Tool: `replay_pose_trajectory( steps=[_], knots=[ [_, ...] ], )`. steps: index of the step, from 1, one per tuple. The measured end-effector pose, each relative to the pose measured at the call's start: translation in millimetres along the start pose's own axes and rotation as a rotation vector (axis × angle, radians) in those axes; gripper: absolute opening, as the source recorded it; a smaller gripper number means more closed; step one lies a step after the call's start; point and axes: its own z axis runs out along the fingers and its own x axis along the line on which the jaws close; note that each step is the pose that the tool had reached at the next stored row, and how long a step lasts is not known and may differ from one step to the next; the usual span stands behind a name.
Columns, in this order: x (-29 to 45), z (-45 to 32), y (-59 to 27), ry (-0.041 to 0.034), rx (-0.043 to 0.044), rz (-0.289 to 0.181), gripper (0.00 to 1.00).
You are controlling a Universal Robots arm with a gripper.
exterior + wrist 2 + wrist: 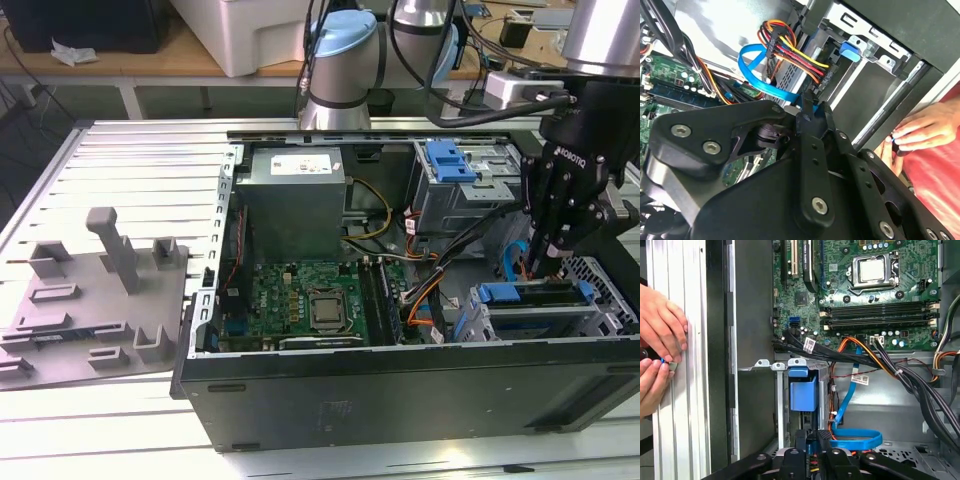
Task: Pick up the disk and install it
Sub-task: 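Insert the second disk wire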
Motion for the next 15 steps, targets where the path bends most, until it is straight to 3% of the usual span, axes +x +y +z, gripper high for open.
replay_pose_trajectory(
  steps=[2,5,7,8,13,15],
  knots=[
    [0.0,0.0,0.0,-0.0179,0.002,-0.001,0.24],
    [0.0,0.1,0.0,-0.0614,0.009,-0.001,0.24],
    [0.0,0.0,0.0,-0.0807,0.013,-0.001,0.24],
    [0.0,0.0,0.0,-0.0889,0.0153,-0.001,0.24],
    [1.1,0.3,0.0,-0.1128,0.0203,0.0,0.24],
    [1.9,0.6,0.0,-0.1272,0.0223,0.001,0.24]
  ],
)
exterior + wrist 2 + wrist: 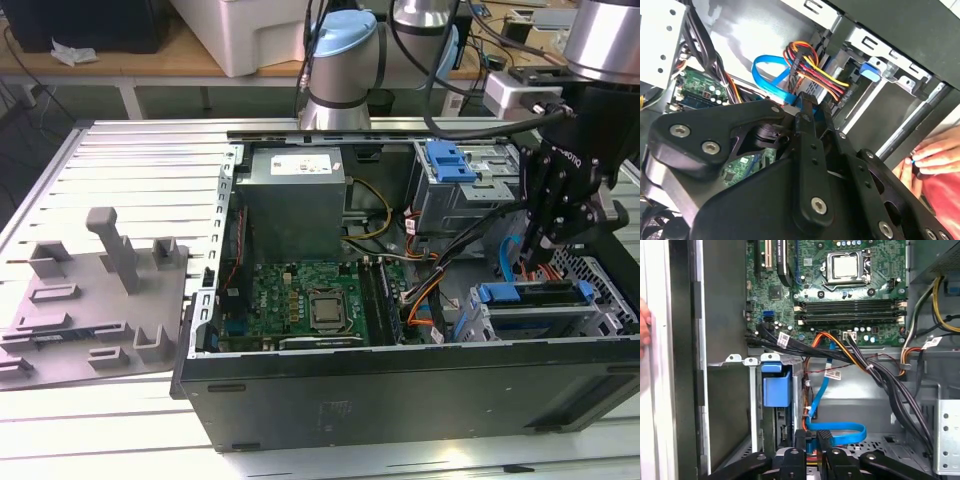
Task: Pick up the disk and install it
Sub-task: 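Insert the second disk wire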
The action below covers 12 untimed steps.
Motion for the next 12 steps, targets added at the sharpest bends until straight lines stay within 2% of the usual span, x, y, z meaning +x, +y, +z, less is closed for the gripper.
replay_pose_trajectory(
  steps=[1,3,6,7,8,12],
  knots=[
    [0.5,0.1,0.0,-0.0079,0.0012,0.0,0.24],
    [2.0,0.3,-0.1,-0.019,0.0022,0.001,0.24],
    [4.6,0.6,-0.1,-0.031,0.003,0.001,0.24],
    [5.7,0.8,-0.1,-0.0365,0.0033,0.001,0.22],
    [7.1,0.9,-0.1,-0.0437,0.0034,0.001,0.16],
    [10.2,1.4,-0.2,-0.0628,0.0032,0.002,0.16]
  ],
)
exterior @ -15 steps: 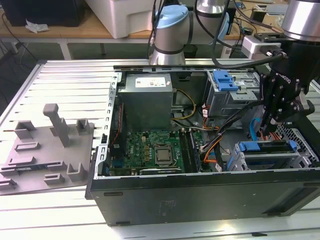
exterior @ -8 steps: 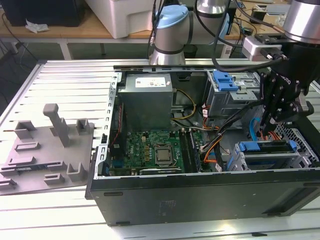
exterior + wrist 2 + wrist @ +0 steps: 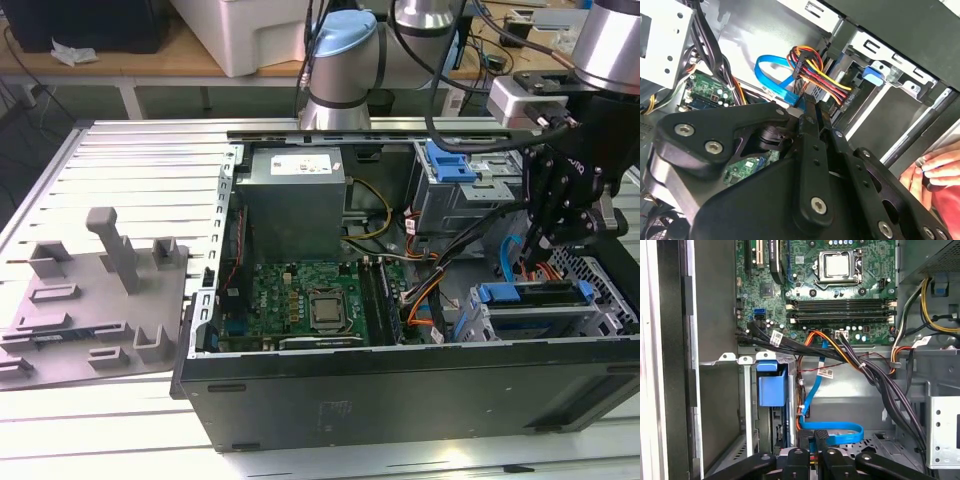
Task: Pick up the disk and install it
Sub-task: 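Insert the second disk wire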
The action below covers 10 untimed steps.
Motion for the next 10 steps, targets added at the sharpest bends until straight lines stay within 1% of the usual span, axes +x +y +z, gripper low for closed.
replay_pose_trajectory(
  steps=[1,2,3,5,7,10],
  knots=[
    [0.5,0.0,0.0,-0.004,0.0001,0.0,0.16],
    [1.4,0.0,0.1,-0.0096,0.0008,0.0,0.16],
    [2.3,0.0,0.1,-0.0114,0.0016,0.0,0.16],
    [5.8,0.0,0.3,-0.0114,0.002,0.001,0.16],
    [7.6,0.0,1.4,-0.0114,0.0026,0.001,0.16],
    [12.0,0.1,4.7,-0.0116,0.0057,0.001,0.16]
  ],
)
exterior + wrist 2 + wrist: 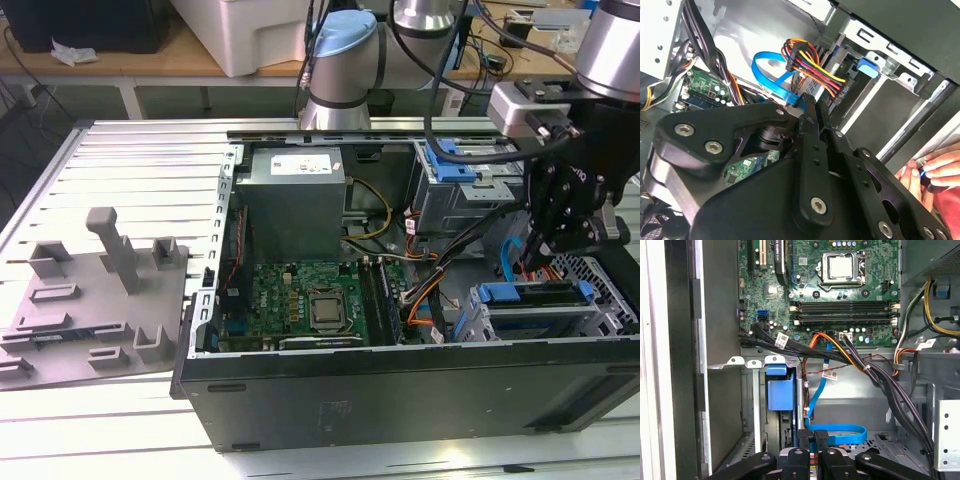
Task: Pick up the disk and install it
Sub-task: 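Insert the second disk wire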
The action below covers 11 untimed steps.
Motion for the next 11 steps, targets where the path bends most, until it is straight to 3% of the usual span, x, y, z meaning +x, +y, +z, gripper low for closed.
replay_pose_trajectory(
  steps=[11],
  knots=[
    [10.2,0.3,0.1,-0.0001,0.0038,0.0,0.16]
  ],
)
